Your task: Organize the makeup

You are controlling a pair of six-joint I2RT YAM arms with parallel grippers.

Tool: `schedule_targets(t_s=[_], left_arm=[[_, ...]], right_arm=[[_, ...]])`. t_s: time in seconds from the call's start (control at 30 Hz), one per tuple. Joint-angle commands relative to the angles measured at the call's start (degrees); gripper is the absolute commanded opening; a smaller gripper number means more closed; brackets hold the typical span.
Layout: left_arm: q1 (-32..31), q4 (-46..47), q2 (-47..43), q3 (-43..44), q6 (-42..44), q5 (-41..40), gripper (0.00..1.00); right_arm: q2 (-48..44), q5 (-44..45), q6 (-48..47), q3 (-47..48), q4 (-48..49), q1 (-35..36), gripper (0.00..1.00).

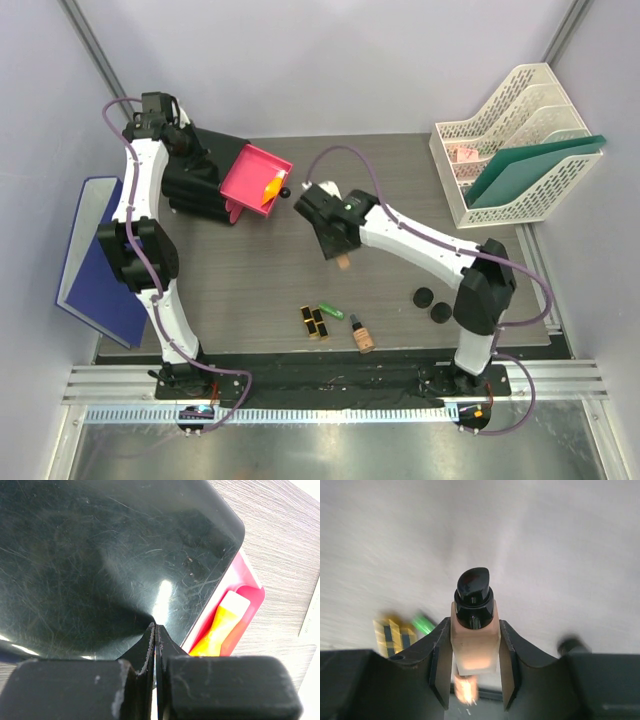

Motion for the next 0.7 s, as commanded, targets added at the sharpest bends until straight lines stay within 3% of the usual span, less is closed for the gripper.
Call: schedule_targets(t_s=[0.0, 0.17, 0.33, 0.67], left_arm=[[0.3, -5.9, 0.7, -2.4, 2.2, -1.9, 0.00], [0.3, -6.2, 0.2, -2.3, 2.2, -1.8, 0.00], [0.3, -6.6, 0.1, -2.3, 2.3, -2.2, 0.00], [0.3, -6.8, 0.8, -1.9, 2.1, -2.1, 0.00]], right_arm=[[6.0, 2.8, -6.2, 19.6, -2.8, -0.4, 0.01], [15.7, -1.4, -10.0, 37.8, -3.8, -2.3, 0.01], [27.3, -8.8, -7.5, 58.4, -2.8, -4.5, 0.01], [26.7, -25.0, 3.6, 51.6, 20.8, -9.4, 0.01]])
